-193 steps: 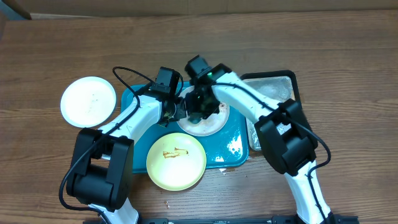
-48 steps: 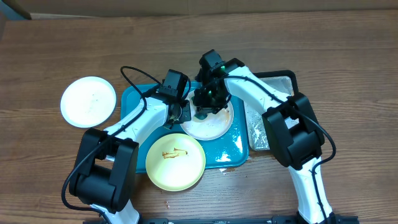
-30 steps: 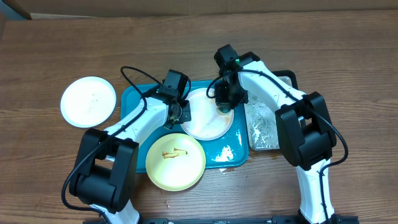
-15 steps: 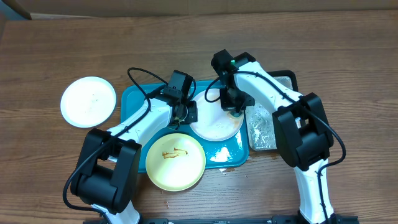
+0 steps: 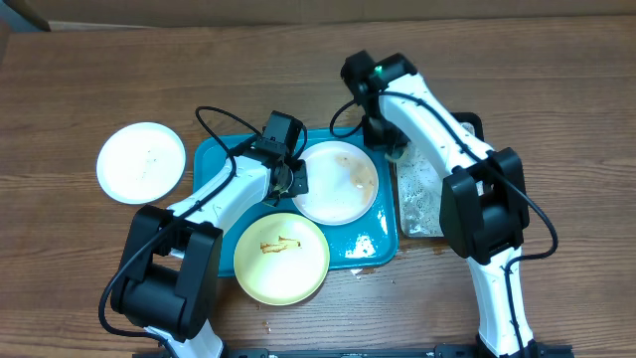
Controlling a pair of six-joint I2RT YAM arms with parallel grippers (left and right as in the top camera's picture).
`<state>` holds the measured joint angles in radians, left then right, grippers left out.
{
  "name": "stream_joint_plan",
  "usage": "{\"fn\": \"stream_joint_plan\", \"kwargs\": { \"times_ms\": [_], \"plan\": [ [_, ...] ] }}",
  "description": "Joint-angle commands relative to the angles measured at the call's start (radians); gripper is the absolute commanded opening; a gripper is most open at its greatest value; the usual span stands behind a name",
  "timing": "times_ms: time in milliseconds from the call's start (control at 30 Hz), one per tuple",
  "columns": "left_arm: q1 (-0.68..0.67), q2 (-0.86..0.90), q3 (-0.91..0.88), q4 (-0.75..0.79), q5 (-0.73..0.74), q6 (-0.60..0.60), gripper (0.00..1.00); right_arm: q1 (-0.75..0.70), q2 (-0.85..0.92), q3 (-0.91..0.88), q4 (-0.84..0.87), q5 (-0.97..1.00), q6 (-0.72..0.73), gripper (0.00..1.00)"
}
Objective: Clean dirty plates on tray and stack at the side
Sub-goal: 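Wipe the plate once more, then return the sponge to the basin, then lift the cleaned white plate with the left gripper and tilt it upward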
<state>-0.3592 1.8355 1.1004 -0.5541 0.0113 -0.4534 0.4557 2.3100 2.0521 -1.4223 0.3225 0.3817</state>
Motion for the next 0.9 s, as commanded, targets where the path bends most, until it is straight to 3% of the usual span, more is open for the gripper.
{"fn": "stream_joint_plan", "kwargs": {
  "times_ms": [0,500,867],
  "plan": [
    [0.006,0.008,-0.019,-0.013,-0.064,0.011,0.04,-0.004,0.008,0.047,-0.013,0.073,0.012,0.04],
    [0.026,0.002,0.002,-0.028,-0.069,-0.015,0.04,-0.004,0.008,0.047,-0.023,-0.032,0.013,0.04],
    [0.064,-0.111,0.156,-0.18,-0.106,0.016,0.04,-0.008,0.008,0.047,-0.019,-0.055,0.013,0.04]
  ]
}}
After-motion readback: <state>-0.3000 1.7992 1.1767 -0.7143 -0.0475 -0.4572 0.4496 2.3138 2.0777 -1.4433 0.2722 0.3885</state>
